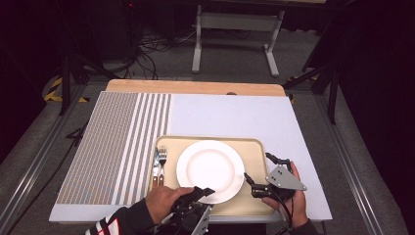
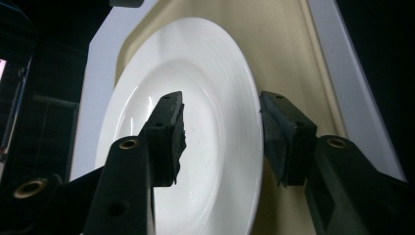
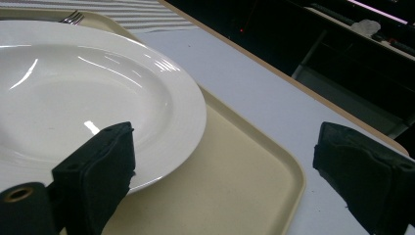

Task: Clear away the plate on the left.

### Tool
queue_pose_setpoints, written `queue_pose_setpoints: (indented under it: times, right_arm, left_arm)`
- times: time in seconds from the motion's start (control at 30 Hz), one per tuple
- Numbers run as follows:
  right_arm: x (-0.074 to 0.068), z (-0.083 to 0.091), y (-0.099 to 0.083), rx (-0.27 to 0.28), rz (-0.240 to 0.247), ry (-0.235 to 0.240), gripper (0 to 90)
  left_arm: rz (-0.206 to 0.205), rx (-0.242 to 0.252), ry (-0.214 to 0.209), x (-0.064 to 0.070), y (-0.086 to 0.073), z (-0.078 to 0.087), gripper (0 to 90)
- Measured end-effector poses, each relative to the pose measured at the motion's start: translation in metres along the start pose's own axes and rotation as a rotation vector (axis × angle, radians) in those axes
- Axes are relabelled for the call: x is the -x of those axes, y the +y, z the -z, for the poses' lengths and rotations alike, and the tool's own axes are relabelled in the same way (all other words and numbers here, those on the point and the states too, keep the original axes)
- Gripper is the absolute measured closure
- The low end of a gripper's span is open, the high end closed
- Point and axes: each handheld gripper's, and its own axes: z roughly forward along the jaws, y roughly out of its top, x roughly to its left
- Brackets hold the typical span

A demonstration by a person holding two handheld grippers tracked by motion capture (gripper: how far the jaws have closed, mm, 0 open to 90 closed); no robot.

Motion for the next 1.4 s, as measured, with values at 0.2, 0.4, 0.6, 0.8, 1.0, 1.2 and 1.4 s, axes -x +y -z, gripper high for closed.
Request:
queue_pose_setpoints:
  times: [0.2, 0.4, 0.6, 0.8, 1.0, 1.2, 1.4]
  right_arm:
    - [-0.001, -0.001, 0.000, -0.002, 0.004, 0.008, 9.0]
    - [-0.002, 0.000, 0.000, 0.000, 0.001, 0.012, 9.0]
    - [-0.004, 0.000, 0.001, 0.001, 0.013, 0.020, 9.0]
    - [-0.007, 0.000, 0.003, 0.008, 0.018, 0.027, 9.0]
    - [-0.012, 0.002, 0.006, 0.023, 0.023, 0.030, 9.2]
    - [-0.015, 0.001, 0.007, 0.026, 0.031, 0.033, 9.3]
    - [-0.017, 0.002, 0.008, 0.042, 0.025, 0.039, 9.5]
  left_arm:
    - [0.055, 0.030, -0.017, -0.003, -0.002, 0.006, 47.3]
    - [0.090, 0.066, -0.025, -0.004, -0.002, 0.013, 38.3]
    - [0.153, 0.107, -0.017, -0.009, -0.004, 0.018, 31.3]
    - [0.179, 0.105, -0.002, -0.014, -0.006, 0.021, 26.0]
    - [0.208, 0.132, -0.007, -0.019, -0.009, 0.024, 21.8]
    - [0.261, 0.202, 0.006, -0.025, -0.014, 0.030, 21.7]
    - [0.293, 0.213, 0.013, -0.031, -0.018, 0.033, 20.9]
